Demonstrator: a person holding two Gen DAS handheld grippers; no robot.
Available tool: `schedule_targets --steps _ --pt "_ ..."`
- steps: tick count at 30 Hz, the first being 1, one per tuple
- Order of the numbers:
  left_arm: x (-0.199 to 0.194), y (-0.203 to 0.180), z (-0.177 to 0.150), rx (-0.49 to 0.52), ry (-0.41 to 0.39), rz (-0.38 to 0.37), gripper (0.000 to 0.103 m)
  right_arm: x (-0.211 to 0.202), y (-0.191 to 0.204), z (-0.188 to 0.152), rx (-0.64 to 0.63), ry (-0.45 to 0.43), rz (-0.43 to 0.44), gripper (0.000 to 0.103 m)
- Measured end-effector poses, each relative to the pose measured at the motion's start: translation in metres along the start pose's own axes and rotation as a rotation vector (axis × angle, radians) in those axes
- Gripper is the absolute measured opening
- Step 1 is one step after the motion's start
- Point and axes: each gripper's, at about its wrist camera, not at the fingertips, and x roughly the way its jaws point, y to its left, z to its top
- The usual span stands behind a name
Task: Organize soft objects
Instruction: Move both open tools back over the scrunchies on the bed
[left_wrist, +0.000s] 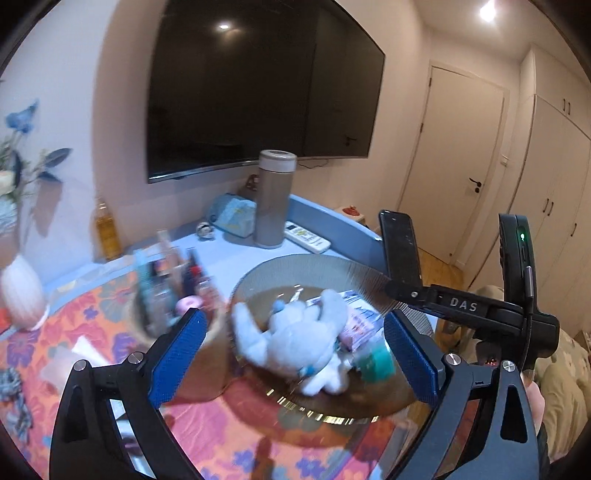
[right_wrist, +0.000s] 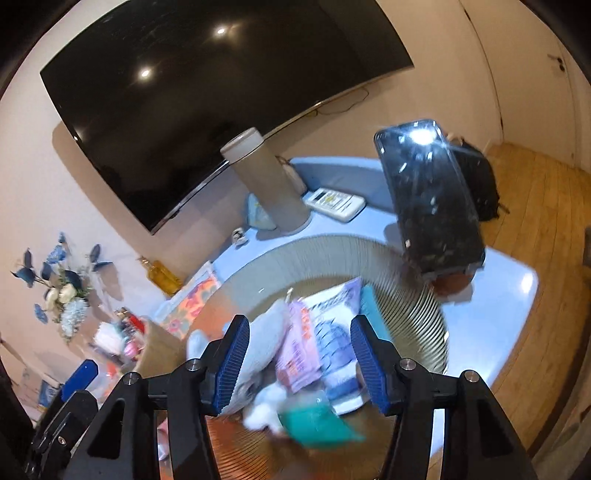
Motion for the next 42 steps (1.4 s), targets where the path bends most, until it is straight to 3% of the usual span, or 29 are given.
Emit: schedule_targets --steps 6,12,18,23,27,32,37,42 --pt "-0.064 0.040 -0.014 -0.049 -0.066 0.110 0.097 -0.012 0.038 -0.022 -0.075 0.012 0.045 0.056" --pt "-0.145 0.103 -0.027 -0.173 -0.148 0.202 0.097 -0.010 0.097 -0.052 -0.192 0.040 0.104 0.056" --pt "-0.225 0.162 -0.049 -0.266 -0.232 0.328 0.097 0.007 0.163 -0.099 -0.332 0.110 0.170 0.058" --pt "-0.261 0.215 -0.085 -0.395 -0.259 0.399 0.097 0.029 0.207 -0.141 -0.445 0.188 0.193 0.059" --pt "-0.261 0.254 -0.118 -0.493 -0.229 0.422 0.097 0.045 0.235 -0.170 -0.515 0.237 0.211 0.059" --pt "-0.237 0.289 -0.154 -0.574 -0.150 0.396 0.097 0.062 0.267 -0.204 -0.611 0.301 0.227 0.059" --pt "-0.214 0.302 -0.172 -0.561 -0.064 0.393 0.097 0.073 0.297 -0.221 -0.689 0.338 0.239 0.059" --pt "-0.196 0.309 -0.168 -0.508 -0.014 0.387 0.097 0.082 0.331 -0.225 -0.747 0.339 0.247 0.059"
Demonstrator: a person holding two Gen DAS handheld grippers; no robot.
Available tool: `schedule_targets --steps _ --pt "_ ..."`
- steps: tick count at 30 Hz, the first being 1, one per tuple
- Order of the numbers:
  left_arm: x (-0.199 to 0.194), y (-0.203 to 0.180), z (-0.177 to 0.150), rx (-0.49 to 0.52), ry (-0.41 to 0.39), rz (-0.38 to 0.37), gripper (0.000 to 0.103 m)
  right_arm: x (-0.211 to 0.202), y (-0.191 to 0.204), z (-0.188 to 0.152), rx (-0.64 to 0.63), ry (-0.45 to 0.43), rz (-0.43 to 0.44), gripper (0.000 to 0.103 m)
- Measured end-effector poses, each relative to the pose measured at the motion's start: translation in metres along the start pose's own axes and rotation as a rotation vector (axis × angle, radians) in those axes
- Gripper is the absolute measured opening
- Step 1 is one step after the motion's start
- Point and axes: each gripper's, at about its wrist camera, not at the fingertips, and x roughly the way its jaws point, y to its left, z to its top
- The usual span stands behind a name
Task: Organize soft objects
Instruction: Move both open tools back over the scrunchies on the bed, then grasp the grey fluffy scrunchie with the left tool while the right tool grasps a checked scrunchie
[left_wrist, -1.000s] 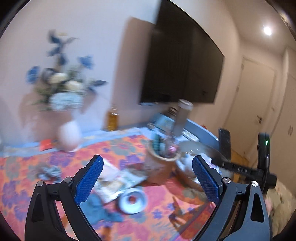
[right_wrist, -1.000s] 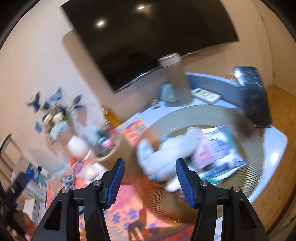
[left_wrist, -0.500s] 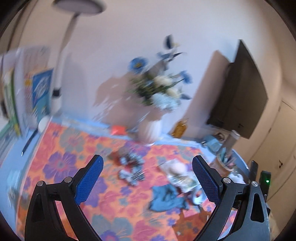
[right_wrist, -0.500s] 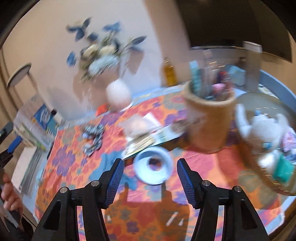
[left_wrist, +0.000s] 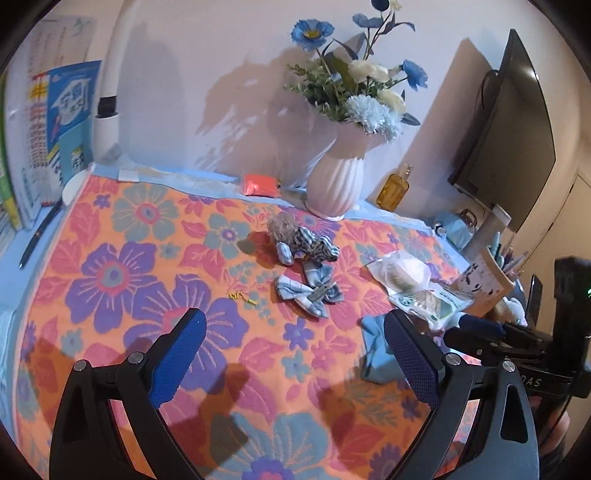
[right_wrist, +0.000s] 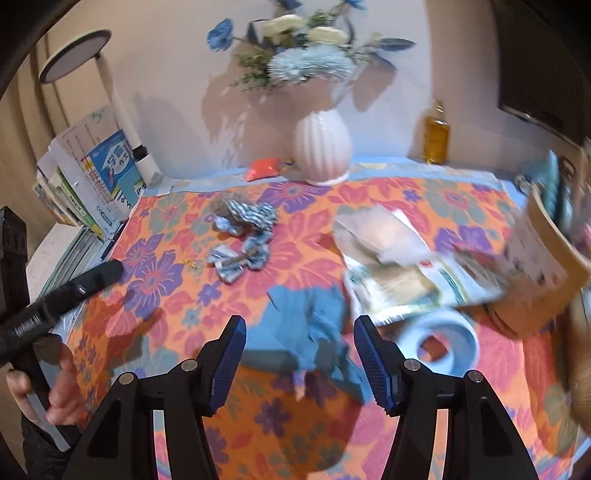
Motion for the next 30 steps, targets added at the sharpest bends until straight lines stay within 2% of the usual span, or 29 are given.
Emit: schedule_targets --steps 6,9,14,17,18,19,20,21,22,23,24,27,30 --pt "0.031 0.028 0.044 -0.163 0.016 -0.046 0.096 0.030 0.028 0.034 -0.047 0.012 0.042 0.061" --pt "0.057 0.025 0.060 -0.150 0.020 -0.028 0.096 0.057 0.035 0.045 -0.042 0.056 0.059 0.061" --pt "0.114 0.017 0.072 -0.094 0.091 -0.057 0.096 0.110 0.036 0.046 -0.009 0.155 0.084 0.061" --pt "0.142 0.016 0.075 -0.092 0.149 -0.069 0.096 0.131 0.031 0.044 0.031 0.179 0.102 0.062" --pt "0.149 0.016 0.075 -0.095 0.161 -0.075 0.095 0.134 0.029 0.044 0.043 0.159 0.103 0.063" --pt "0.154 0.016 0.075 -0.093 0.168 -0.076 0.093 0.134 0.028 0.045 0.050 0.133 0.107 0.072" --pt "0.157 0.017 0.074 -0.091 0.175 -0.077 0.080 0.135 0.028 0.047 0.063 0.126 0.117 0.085" --pt "0.162 0.018 0.071 -0.088 0.197 -0.080 0.062 0.136 0.028 0.048 0.077 0.120 0.126 0.088" --pt "0.166 0.019 0.069 -0.087 0.215 -0.082 0.053 0.138 0.027 0.049 0.096 0.112 0.137 0.091" --pt "0.170 0.020 0.066 -0.086 0.233 -0.085 0.038 0.141 0.028 0.049 0.104 0.110 0.139 0.093" --pt "0.172 0.021 0.064 -0.082 0.239 -0.084 0.032 0.144 0.031 0.050 0.102 0.105 0.130 0.094" --pt "0.161 0.027 0.065 -0.091 0.181 -0.047 0.031 0.152 0.049 0.051 0.038 0.096 0.052 0.096" --pt "0.147 0.039 0.067 -0.118 0.131 -0.007 0.031 0.153 0.060 0.053 0.033 0.075 0.092 0.091"
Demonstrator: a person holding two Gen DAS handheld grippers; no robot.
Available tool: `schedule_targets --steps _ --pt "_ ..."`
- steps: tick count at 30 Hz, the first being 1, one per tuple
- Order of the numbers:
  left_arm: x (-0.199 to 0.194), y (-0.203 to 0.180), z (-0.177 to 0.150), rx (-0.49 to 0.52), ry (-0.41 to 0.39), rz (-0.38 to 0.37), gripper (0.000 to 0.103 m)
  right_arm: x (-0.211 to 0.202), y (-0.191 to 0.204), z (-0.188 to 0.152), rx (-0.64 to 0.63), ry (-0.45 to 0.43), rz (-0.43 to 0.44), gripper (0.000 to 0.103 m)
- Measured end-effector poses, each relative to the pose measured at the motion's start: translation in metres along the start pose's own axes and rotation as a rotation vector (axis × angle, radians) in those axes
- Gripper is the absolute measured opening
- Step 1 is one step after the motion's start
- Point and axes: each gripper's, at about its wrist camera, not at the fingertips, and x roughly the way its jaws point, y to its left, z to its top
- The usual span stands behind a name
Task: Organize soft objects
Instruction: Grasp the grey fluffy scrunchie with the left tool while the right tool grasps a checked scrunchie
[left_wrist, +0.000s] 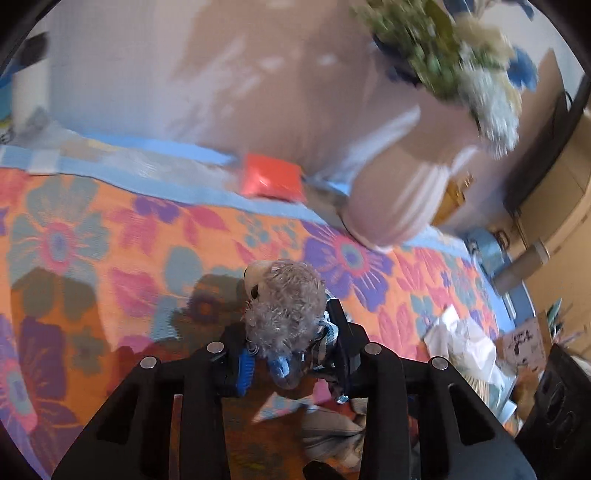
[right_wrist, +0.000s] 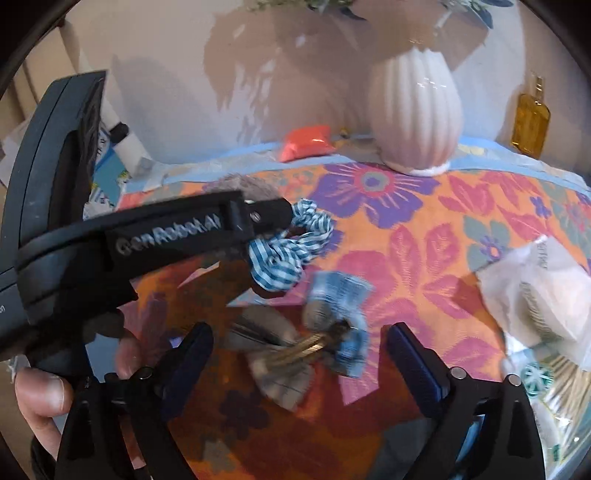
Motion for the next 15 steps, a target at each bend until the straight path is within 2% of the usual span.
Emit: schedule_targets --steps 1,2,3,4,8,11,15 --pt "-0.004 0.002 0.000 0.013 -0.019 0.042 0.031 0.001 0.001 0.000 0.001 0.001 0.016 0.086" --pt "-0.007 0.004 0.000 0.019 -0.031 0.068 0.031 0.002 0.002 0.000 -0.004 -0.001 0.011 0.076" --pt "-0.009 0.007 0.001 0.017 -0.036 0.073 0.031 0.004 0.003 0.000 -0.020 -0.001 -0.022 0.072" --pt "-0.012 0.012 0.001 0.000 -0.041 0.057 0.031 0.003 0.002 -0.002 -0.030 -0.004 -0.034 0.070" --pt "-0.017 0.025 0.004 -0.057 -0.065 0.011 0.031 0.003 0.005 -0.003 -0.062 -0.016 -0.049 0.037" --pt "-0.020 0.022 0.005 -0.054 -0.082 0.013 0.031 -0.005 0.001 -0.007 -0.051 -0.038 0.006 0.021" --pt "-0.025 0.015 0.004 -0.032 -0.105 0.020 0.031 -0.027 -0.004 -0.013 -0.041 -0.114 0.089 0.021"
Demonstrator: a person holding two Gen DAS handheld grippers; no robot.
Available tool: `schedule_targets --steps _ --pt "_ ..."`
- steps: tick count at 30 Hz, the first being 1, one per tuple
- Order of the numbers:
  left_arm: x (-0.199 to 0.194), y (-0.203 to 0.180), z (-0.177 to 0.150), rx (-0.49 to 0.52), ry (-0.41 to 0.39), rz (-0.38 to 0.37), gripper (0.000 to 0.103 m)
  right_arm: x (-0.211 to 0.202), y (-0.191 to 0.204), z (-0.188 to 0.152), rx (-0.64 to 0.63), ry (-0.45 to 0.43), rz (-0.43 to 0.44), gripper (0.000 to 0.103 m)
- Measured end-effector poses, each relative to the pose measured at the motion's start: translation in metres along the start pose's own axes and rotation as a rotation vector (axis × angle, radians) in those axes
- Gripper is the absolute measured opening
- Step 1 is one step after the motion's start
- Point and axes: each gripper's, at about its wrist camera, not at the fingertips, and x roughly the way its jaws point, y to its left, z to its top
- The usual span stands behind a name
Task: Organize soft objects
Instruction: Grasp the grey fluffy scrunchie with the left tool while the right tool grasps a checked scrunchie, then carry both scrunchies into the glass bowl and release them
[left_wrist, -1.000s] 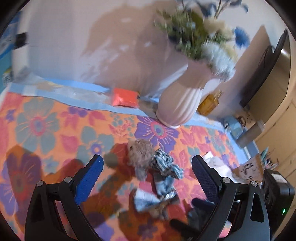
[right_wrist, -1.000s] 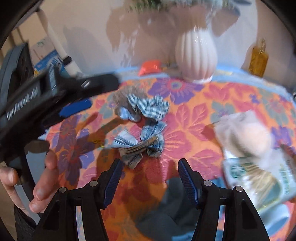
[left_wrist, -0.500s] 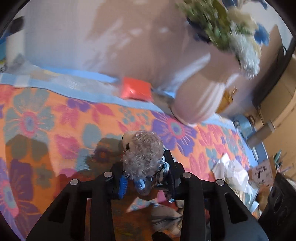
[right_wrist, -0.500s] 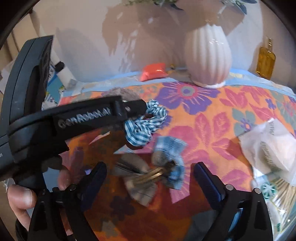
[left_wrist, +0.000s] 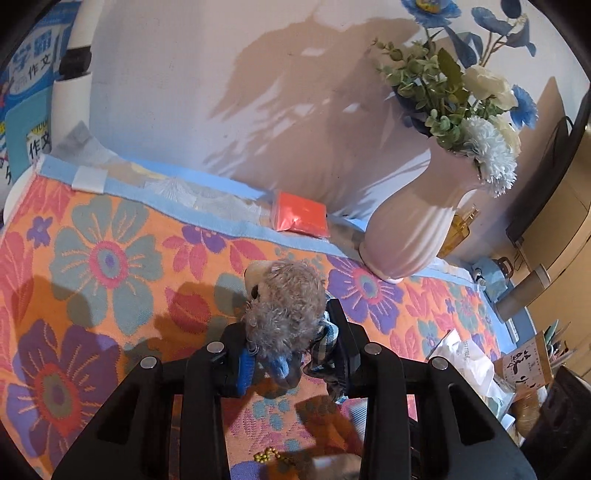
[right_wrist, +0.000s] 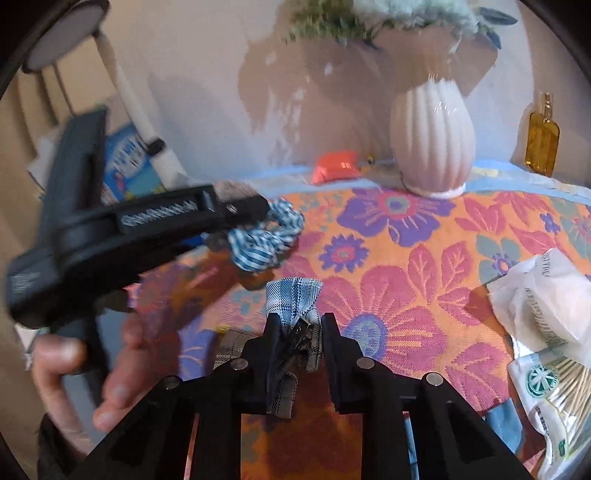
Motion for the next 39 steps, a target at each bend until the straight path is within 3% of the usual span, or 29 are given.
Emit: schedule_targets --steps 10,23,39 --pt "-0.017 -0.026 -0.009 0.056 -0.028 -0.032 0.031 -0.039 -0.007 -0.027 0.007 -0.022 -0.005 0.021" --pt "-0.070 -0.119 -0.093 0.196 0.013 -0.127 0.031 -0.159 -0.066 -0.070 0.114 -0.092 -0.121 0.021" --pt "-0.073 -0.297 -0.142 0.479 0.079 -0.327 0.031 -0.303 -0.171 -0.099 0.329 -0.316 -0.273 0.021"
